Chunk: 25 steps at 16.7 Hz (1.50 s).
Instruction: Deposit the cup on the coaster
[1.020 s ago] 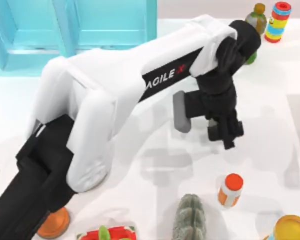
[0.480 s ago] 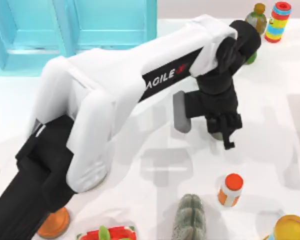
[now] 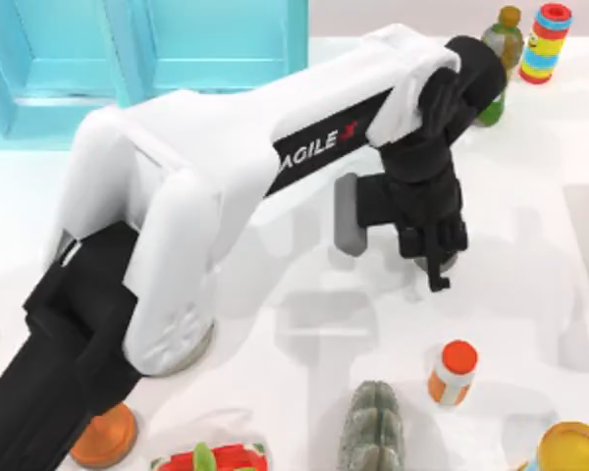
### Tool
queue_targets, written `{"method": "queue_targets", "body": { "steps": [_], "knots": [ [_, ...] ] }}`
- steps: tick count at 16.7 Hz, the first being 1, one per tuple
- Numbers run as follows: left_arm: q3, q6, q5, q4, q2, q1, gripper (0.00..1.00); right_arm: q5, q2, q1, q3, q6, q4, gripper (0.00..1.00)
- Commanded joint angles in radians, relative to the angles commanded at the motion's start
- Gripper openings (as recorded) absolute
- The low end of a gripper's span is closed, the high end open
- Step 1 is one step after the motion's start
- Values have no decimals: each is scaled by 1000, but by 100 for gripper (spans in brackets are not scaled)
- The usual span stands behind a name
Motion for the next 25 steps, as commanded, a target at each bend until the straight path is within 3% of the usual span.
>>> {"method": "queue_targets", "body": {
  "steps": [7,20,25],
  "knots": [
    [-115,379,-33,-68,-95,85,0,0,0,0,0,0,0,100],
    [-469,1508,-131,-266,-391,341,0,0,0,0,0,0,0,100],
    [-579,1851,-161,-323,-483,418,0,0,0,0,0,0,0,100]
  ]
}}
